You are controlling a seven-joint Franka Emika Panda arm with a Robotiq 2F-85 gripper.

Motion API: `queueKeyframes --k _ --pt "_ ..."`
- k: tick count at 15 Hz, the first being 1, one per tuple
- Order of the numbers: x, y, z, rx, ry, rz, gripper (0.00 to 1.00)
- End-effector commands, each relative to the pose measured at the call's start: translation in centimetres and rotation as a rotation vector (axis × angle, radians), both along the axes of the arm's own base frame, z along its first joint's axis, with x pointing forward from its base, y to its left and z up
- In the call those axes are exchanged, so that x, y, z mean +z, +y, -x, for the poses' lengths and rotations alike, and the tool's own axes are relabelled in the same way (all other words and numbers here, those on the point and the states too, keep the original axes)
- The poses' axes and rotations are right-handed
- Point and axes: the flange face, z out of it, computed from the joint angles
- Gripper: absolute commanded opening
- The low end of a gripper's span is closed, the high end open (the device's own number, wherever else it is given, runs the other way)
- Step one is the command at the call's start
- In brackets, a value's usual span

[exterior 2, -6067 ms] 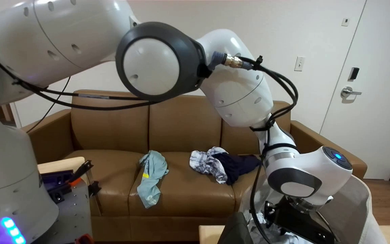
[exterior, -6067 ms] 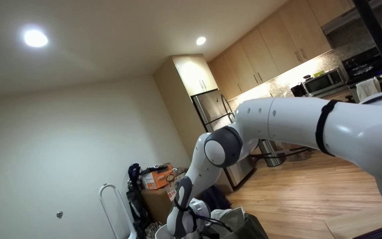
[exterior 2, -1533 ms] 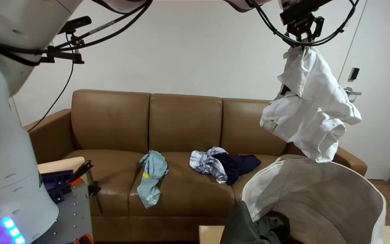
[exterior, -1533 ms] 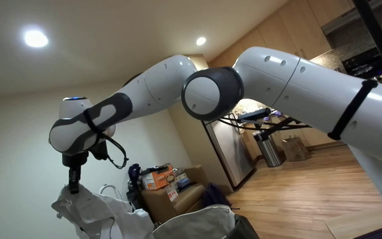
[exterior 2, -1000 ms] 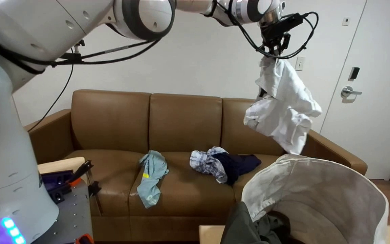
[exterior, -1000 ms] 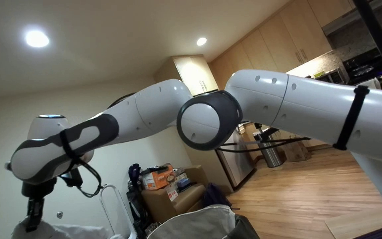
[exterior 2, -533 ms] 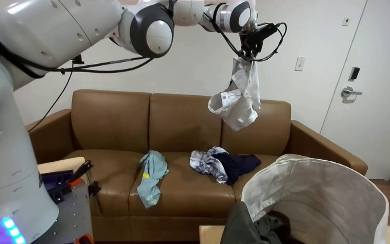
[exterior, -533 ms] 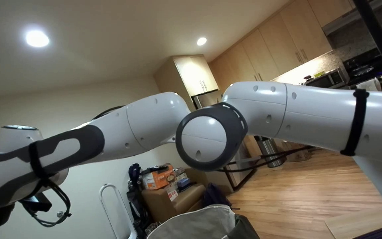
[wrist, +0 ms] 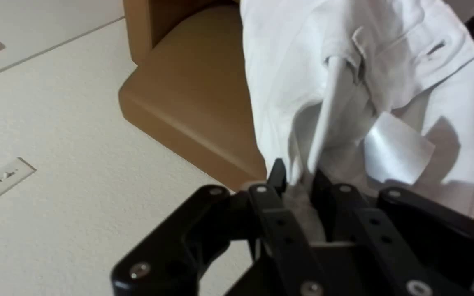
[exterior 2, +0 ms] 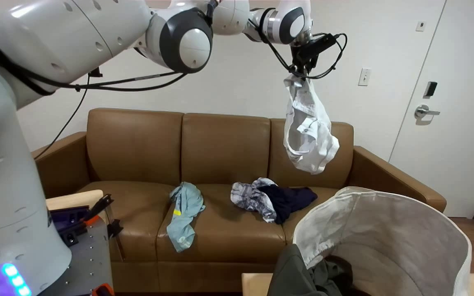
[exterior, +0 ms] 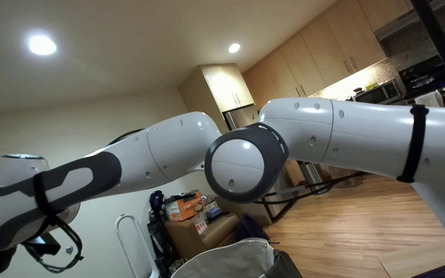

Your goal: Remove the white short from the carrier bag and put it on the couch

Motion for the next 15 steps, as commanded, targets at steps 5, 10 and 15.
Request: queueKeyframes --k 5,10,15 --pt "-10.1 11.5 2.0 0.079 0.177 -0.176 0.09" --pt "-17.4 14.7 5.1 0.037 0.344 -0.229 0.08" --pt "-22.9 17.0 6.7 0.128 0.428 -0.283 0.08"
